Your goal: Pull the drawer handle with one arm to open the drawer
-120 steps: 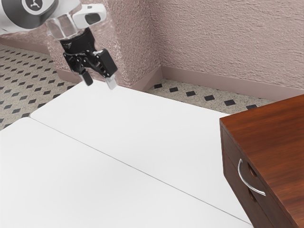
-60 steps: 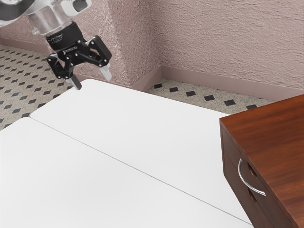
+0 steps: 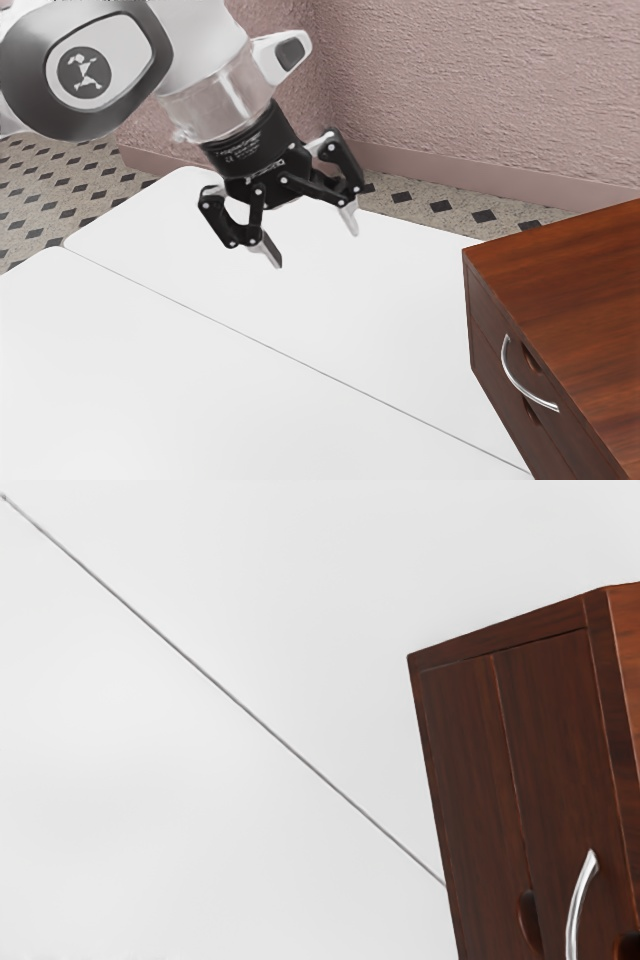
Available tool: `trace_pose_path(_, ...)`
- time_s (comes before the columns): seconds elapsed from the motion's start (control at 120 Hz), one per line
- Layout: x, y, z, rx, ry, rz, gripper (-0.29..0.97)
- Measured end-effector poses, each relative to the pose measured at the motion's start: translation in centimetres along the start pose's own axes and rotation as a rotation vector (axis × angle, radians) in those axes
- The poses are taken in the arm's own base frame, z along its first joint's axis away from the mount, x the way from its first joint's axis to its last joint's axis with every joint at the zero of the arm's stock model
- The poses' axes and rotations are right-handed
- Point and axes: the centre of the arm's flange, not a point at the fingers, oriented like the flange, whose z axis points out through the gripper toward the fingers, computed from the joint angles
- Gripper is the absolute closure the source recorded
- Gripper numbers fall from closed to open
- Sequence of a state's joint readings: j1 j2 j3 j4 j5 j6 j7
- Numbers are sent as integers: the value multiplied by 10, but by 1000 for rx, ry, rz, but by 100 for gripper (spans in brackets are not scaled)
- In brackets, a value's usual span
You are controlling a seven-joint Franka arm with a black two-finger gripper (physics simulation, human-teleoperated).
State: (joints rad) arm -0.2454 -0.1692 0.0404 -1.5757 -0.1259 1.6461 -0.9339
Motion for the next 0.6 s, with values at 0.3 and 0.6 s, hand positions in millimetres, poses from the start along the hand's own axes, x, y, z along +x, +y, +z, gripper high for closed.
trace_pose_path(0.3,-37,40,24,-5,-25,-138,16)
trace_pose_path(0.6,-27,67,76,7,3,-219,25)
